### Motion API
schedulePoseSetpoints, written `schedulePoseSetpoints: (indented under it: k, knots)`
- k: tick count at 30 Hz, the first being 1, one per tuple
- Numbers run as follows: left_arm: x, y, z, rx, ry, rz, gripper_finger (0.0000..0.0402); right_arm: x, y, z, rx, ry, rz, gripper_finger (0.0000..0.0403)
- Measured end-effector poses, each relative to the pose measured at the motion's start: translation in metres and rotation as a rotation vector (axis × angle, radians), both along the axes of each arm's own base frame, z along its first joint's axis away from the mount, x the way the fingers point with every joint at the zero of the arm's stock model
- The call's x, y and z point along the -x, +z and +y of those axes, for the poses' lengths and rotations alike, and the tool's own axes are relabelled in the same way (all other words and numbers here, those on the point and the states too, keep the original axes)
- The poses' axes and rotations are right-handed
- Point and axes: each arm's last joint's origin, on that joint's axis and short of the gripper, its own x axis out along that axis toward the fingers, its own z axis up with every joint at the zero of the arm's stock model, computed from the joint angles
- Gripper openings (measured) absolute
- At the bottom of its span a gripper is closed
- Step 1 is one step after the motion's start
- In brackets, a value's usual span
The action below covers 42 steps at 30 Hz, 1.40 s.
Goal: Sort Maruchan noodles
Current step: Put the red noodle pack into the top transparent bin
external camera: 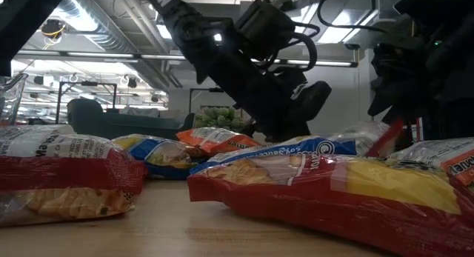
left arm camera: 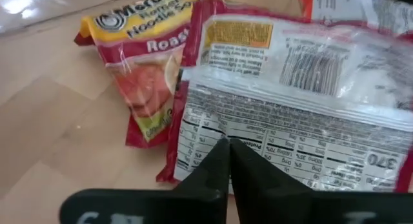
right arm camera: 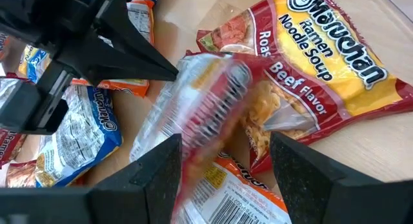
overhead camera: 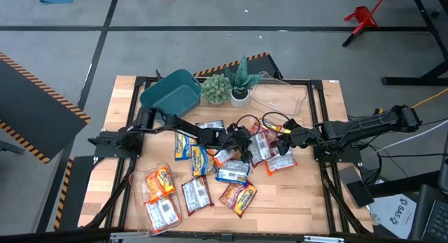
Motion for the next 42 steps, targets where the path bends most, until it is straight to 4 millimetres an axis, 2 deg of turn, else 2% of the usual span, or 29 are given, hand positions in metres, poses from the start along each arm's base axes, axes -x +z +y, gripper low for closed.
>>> schedulePoseSetpoints:
  k: [8,12,15,23,34,42]
  knots:
    - [0.003,-0.003,-0.003,-0.008,0.021,0.031,0.0001,-0.002,0.001,0.0,-0.002,-0.003,-0.017,0.0218]
    - [0.009,-0.011,-0.003,-0.005,0.036,0.057,0.0001,-0.01,0.002,0.001,0.0,0.008,-0.068,0.0218]
    - [0.012,-0.018,-0.003,0.002,0.044,0.08,0.0001,-0.015,-0.004,0.002,0.012,0.016,-0.035,0.0218]
    - [0.013,-0.018,-0.003,0.006,0.05,0.065,0.0,-0.029,-0.011,0.004,0.009,0.017,-0.063,0.0218]
    - [0.012,-0.018,-0.003,0.009,0.051,0.059,0.0,-0.029,-0.01,0.004,0.008,0.017,-0.067,0.0218]
    - [0.012,-0.018,-0.002,0.006,0.05,0.059,0.0,-0.029,-0.011,0.007,-0.067,0.092,-0.057,0.0218]
